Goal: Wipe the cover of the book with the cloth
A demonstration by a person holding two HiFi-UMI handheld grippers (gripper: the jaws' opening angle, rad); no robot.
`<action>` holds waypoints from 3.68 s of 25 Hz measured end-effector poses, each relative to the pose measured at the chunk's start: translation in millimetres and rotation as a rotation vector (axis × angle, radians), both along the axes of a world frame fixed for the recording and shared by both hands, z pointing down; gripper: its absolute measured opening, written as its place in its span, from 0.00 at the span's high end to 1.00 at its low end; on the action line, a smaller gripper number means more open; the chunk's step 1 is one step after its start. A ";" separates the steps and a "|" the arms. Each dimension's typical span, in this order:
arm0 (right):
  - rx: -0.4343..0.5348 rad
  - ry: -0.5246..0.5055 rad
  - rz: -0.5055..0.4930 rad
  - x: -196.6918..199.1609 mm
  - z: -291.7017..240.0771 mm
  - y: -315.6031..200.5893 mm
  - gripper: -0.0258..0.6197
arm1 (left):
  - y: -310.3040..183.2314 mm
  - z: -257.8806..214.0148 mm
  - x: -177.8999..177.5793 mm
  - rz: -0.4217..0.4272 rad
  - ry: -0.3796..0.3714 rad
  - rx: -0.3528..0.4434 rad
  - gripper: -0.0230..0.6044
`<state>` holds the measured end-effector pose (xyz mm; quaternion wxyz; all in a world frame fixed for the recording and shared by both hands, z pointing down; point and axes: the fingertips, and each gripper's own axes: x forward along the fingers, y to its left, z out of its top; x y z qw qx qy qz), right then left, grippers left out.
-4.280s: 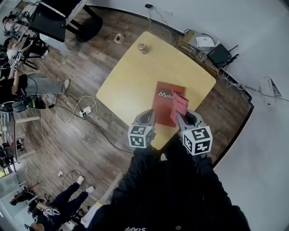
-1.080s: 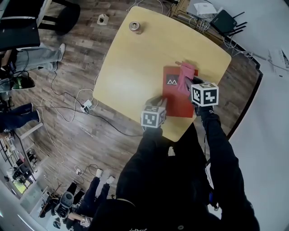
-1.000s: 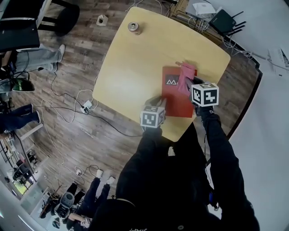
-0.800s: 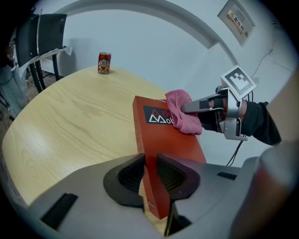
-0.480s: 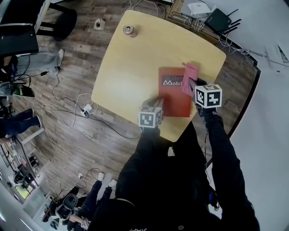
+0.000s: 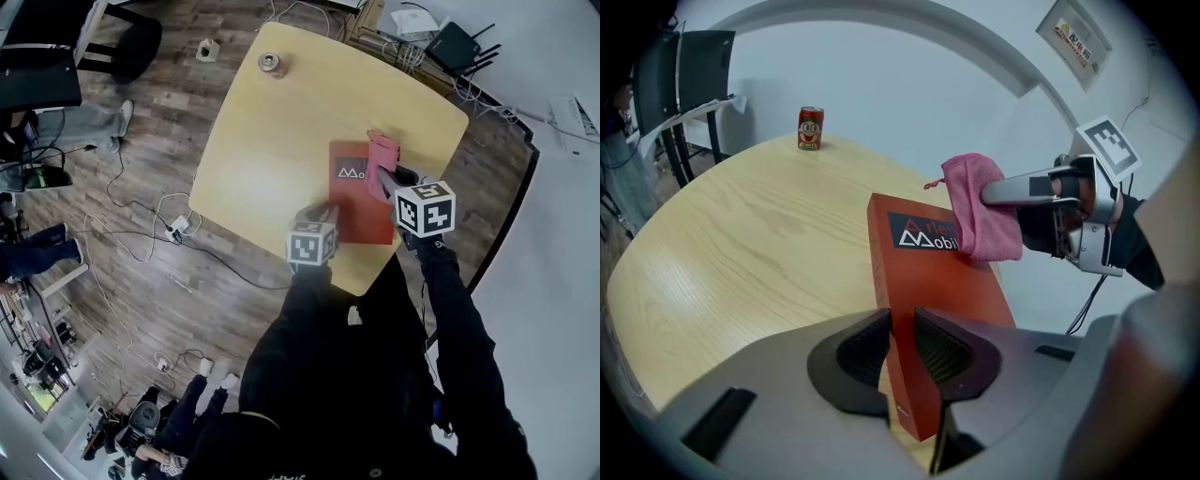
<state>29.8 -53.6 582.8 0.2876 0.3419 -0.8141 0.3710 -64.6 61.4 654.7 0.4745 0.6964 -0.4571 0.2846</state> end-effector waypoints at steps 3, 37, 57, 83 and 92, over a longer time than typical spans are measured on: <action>-0.003 -0.037 -0.017 -17.2 -7.6 4.2 0.84 | -0.7 -1.6 0.6 -0.003 0.003 0.001 0.80; -0.150 -0.029 -0.097 -63.8 47.6 39.0 0.84 | -2.7 0.2 1.1 0.006 0.022 0.005 0.79; -0.142 0.015 -0.041 -20.6 50.8 38.9 0.84 | -0.8 0.2 0.0 0.010 0.007 0.006 0.80; -0.113 0.064 0.011 48.6 45.1 37.2 0.84 | 0.2 1.5 5.2 0.007 -0.019 -0.003 0.80; -0.083 -0.031 -0.038 13.1 15.4 39.9 0.84 | -0.4 1.5 3.5 0.001 -0.011 -0.006 0.79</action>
